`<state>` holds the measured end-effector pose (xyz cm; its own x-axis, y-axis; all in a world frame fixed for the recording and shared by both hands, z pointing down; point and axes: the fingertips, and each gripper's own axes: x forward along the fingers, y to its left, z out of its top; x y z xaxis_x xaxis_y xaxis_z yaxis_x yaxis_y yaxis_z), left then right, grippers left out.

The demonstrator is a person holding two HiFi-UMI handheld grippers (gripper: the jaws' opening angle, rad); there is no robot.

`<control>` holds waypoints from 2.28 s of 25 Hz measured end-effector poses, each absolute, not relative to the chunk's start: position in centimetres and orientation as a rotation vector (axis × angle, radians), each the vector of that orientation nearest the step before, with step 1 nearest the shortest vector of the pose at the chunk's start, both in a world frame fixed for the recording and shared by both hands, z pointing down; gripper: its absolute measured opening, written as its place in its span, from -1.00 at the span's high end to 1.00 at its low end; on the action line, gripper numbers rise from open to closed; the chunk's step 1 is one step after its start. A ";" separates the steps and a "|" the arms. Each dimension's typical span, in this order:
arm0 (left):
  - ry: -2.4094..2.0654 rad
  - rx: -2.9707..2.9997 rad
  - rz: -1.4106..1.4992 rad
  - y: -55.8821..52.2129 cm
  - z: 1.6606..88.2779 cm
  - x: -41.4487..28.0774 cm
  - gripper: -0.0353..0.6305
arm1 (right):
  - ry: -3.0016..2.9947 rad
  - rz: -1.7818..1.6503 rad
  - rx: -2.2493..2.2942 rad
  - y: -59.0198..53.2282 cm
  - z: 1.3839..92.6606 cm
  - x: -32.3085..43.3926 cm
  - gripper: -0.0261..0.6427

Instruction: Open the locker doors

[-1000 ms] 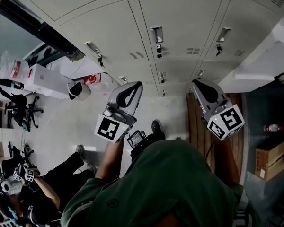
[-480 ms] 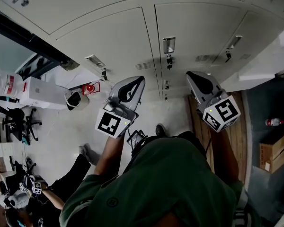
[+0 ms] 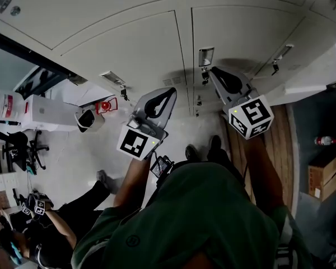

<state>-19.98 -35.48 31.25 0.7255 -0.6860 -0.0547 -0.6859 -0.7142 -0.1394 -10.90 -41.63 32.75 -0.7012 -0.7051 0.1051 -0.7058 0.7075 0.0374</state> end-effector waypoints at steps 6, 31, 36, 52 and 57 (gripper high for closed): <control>1.107 -2.801 0.000 -37.1 32.2 -19.9 0.92 | -2.735 -0.018 1.193 -44.6 34.0 -12.5 0.90; 1.008 -2.863 0.063 -38.8 33.2 -14.2 0.92 | -2.741 0.030 1.148 -40.7 34.8 -12.0 0.76; 0.999 -2.868 0.063 -37.8 33.6 -12.7 0.92 | -2.745 0.057 1.155 -38.2 34.9 -10.6 0.76; 1.050 -2.867 0.068 -31.4 34.0 -6.7 0.91 | -2.750 0.142 1.143 -31.0 35.9 -2.7 0.77; 1.033 -2.860 0.045 -28.9 34.1 -3.0 0.91 | -2.747 0.145 1.136 -28.8 36.0 0.7 0.77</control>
